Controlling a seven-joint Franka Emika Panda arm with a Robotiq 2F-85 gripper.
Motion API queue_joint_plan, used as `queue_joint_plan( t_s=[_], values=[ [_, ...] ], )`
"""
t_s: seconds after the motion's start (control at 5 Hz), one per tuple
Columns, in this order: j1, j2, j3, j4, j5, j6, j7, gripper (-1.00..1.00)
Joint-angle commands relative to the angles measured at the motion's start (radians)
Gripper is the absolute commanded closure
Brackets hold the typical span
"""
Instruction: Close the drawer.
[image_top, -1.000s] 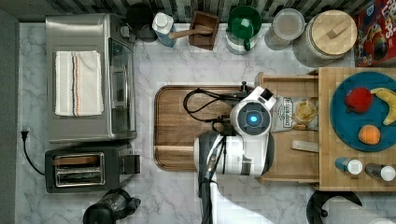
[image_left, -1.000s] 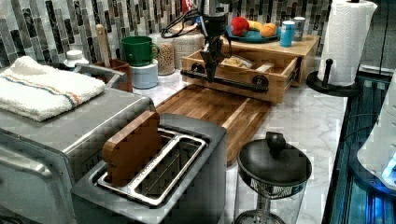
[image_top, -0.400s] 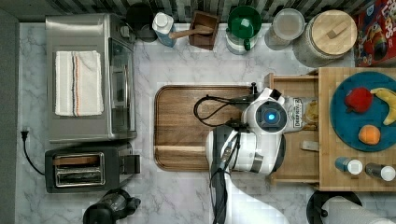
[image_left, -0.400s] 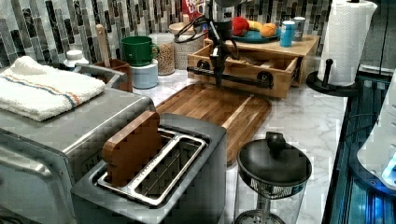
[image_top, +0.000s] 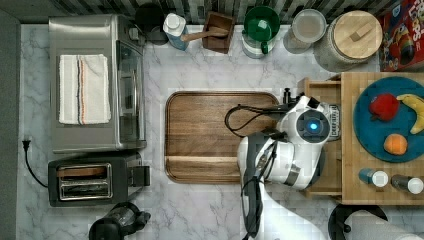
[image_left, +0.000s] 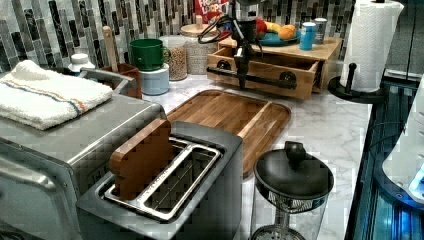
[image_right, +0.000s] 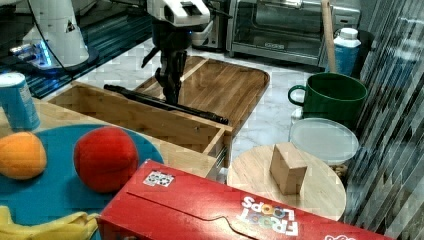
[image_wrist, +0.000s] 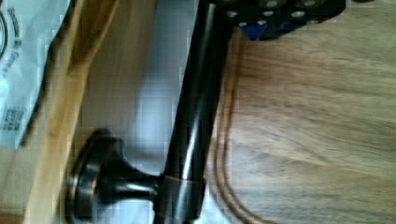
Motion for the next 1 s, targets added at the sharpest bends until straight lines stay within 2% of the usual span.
queue_joint_plan(
  t_s=[0.2,0.4,0.6,0.8,1.0],
  values=[
    [-0.154,0.075,-0.105,0.209,-0.002,0.098,-0.187,1.00],
    [-0.181,0.093,-0.110,0.277,-0.023,0.058,-0.229,1.00],
    [-0.212,0.126,-0.097,0.312,-0.013,0.098,-0.258,1.00],
    [-0.182,0.104,-0.128,0.272,-0.069,0.149,-0.170,1.00],
    [-0.163,0.087,-0.140,0.275,-0.094,0.100,-0.107,1.00]
  ],
)
